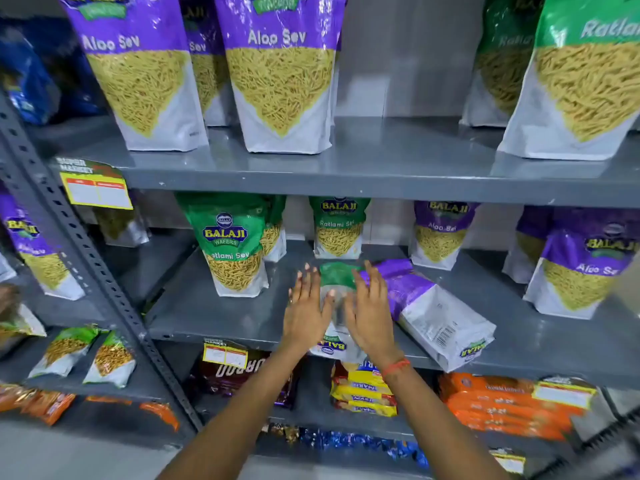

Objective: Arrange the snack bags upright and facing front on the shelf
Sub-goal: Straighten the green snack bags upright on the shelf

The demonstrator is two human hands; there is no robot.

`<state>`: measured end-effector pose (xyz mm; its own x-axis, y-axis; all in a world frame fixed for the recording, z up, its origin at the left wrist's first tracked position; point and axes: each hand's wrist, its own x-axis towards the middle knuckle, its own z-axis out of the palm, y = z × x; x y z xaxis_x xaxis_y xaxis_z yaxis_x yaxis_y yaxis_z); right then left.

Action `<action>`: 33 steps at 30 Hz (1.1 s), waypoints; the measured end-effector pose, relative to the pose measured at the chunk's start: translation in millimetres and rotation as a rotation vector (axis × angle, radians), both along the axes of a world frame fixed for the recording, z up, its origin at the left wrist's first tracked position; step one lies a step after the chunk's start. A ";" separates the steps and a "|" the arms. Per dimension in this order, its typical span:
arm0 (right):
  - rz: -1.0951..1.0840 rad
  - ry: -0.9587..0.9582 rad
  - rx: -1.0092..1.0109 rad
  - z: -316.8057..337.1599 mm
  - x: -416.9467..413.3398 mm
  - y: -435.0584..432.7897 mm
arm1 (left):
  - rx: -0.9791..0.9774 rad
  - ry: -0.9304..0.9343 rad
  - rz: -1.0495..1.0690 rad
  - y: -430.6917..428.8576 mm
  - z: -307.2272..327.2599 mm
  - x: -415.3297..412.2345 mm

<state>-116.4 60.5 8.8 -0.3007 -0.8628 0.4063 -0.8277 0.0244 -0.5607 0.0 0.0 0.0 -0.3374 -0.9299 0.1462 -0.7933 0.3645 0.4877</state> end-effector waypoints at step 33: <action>-0.081 -0.939 -0.120 -44.2 -53.2 -111.7 | 0.341 1.085 0.438 -109.0 -4.8 -7.5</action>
<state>-169.6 -51.2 -35.4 -0.6062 -0.7936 0.0524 -0.0353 -0.0390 -0.9986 -7.5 -109.0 -4.8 0.1603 -0.9801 -0.1168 0.0615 -0.1082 0.9922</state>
